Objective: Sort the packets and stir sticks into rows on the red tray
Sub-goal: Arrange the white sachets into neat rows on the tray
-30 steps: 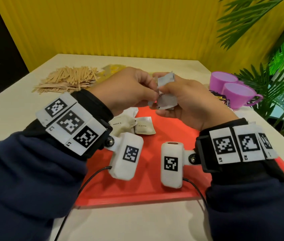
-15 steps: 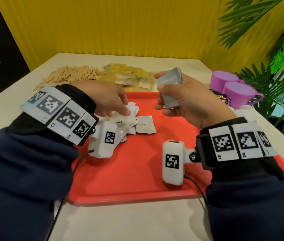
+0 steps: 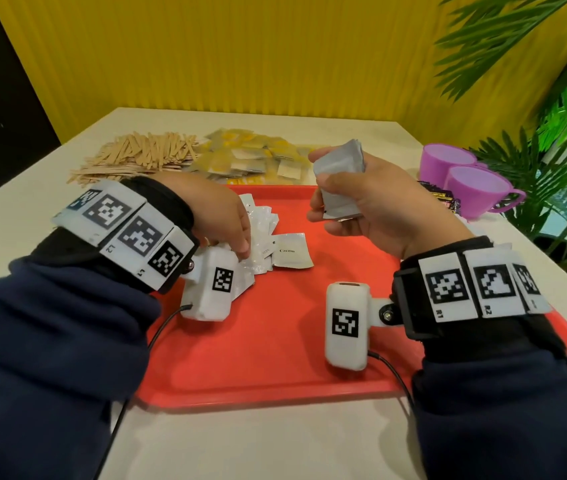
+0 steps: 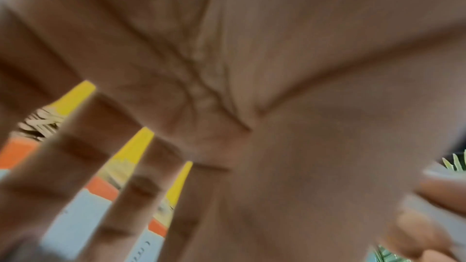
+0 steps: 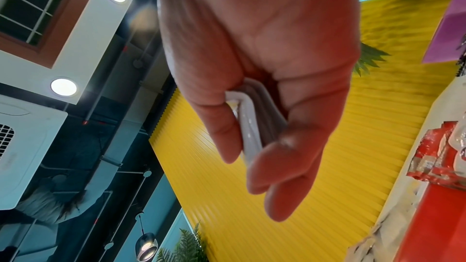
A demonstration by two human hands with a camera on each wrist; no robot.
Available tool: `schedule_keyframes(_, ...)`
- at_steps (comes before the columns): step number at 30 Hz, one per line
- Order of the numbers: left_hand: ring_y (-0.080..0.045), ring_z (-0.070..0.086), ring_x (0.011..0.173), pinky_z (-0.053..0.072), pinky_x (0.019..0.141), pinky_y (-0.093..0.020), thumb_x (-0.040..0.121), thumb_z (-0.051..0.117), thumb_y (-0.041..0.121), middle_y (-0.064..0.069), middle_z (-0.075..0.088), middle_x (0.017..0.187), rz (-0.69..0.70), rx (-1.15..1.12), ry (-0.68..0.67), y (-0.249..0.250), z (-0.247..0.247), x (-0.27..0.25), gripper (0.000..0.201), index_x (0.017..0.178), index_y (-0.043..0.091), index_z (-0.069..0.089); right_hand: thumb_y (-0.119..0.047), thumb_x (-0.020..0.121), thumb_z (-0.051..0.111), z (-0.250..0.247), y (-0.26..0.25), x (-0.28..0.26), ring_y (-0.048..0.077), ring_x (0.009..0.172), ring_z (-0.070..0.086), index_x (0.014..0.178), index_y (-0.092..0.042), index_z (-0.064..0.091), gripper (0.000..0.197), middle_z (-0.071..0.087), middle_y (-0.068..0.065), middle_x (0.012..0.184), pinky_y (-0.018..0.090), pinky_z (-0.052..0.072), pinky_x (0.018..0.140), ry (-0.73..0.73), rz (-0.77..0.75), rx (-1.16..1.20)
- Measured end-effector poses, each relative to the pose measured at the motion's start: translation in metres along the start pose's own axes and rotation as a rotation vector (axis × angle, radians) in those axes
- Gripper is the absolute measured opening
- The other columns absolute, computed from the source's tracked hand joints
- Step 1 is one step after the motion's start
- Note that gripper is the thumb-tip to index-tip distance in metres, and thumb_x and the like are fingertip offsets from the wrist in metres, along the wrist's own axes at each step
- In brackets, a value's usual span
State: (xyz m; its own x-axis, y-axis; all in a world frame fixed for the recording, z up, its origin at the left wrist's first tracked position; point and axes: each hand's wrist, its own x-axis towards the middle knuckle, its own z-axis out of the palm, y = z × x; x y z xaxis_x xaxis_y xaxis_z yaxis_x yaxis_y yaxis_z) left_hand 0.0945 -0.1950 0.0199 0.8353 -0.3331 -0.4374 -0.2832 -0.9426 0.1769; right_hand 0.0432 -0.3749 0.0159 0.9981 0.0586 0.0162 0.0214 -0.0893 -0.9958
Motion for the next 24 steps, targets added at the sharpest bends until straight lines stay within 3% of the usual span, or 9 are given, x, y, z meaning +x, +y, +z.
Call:
schedule_keyframes(3, -0.010, 0.053, 0.069, 0.045, 0.065, -0.027, 0.084, 0.065, 0.032, 0.008, 0.063, 0.075, 0.002, 0.000, 0.085, -0.001, -0.001, 0.001, 0.008, 0.079, 0.028, 0.070, -0.009, 0.093, 0.049, -0.001, 0.000, 0.000, 0.019, 0.067, 0.064, 0.119, -0.017, 0.051, 0.028, 0.060, 0.003, 0.068, 0.020, 0.047, 0.049, -0.006, -0.007, -0.009)
schedule_keyframes(7, -0.005, 0.049, 0.064, 0.035, 0.057, -0.023, 0.082, 0.067, 0.016, 0.011, 0.061, 0.072, 0.038, -0.121, 0.243, -0.002, -0.005, -0.001, 0.008, 0.079, 0.023, 0.070, -0.001, 0.090, 0.047, -0.002, 0.000, 0.000, 0.020, 0.072, 0.062, 0.113, -0.017, 0.054, 0.029, 0.061, 0.005, 0.074, 0.021, 0.048, 0.049, -0.012, -0.010, -0.018)
schedule_keyframes(12, -0.011, 0.046, 0.060, 0.036, 0.056, -0.022, 0.080, 0.069, 0.003, 0.004, 0.055, 0.067, 0.195, -0.441, 0.456, -0.002, -0.012, -0.003, 0.021, 0.075, 0.021, 0.059, 0.004, 0.088, 0.045, -0.004, 0.001, 0.001, 0.018, 0.070, 0.061, 0.102, -0.021, 0.056, 0.031, 0.061, 0.006, 0.080, 0.021, 0.048, 0.050, -0.023, -0.002, -0.026)
schedule_keyframes(16, -0.013, 0.050, 0.059, 0.039, 0.058, -0.025, 0.078, 0.070, 0.003, 0.002, 0.058, 0.070, 0.315, -0.734, 0.585, 0.004, -0.012, -0.003, 0.029, 0.088, 0.025, 0.053, 0.004, 0.088, 0.046, -0.003, 0.001, 0.001, 0.017, 0.065, 0.060, 0.097, -0.022, 0.055, 0.029, 0.060, 0.004, 0.073, 0.022, 0.047, 0.049, -0.020, 0.002, -0.017)
schedule_keyframes(21, 0.001, 0.047, 0.048, 0.039, 0.048, -0.011, 0.078, 0.072, 0.007, 0.004, 0.056, 0.064, 0.400, -0.821, 0.695, 0.015, -0.011, -0.007, 0.022, 0.070, 0.019, 0.056, -0.011, 0.094, 0.049, -0.001, 0.000, 0.001, 0.018, 0.064, 0.058, 0.110, -0.021, 0.052, 0.019, 0.057, 0.005, 0.069, 0.023, 0.046, 0.046, 0.013, 0.006, 0.029)
schedule_keyframes(24, -0.003, 0.047, 0.049, 0.041, 0.047, -0.013, 0.080, 0.070, 0.007, 0.003, 0.055, 0.062, 0.438, -0.896, 0.675, 0.020, -0.010, -0.010, 0.023, 0.067, 0.017, 0.054, -0.018, 0.095, 0.049, 0.000, -0.001, 0.000, 0.017, 0.063, 0.059, 0.107, -0.022, 0.053, 0.013, 0.058, 0.006, 0.073, 0.022, 0.047, 0.047, 0.030, 0.007, 0.059)
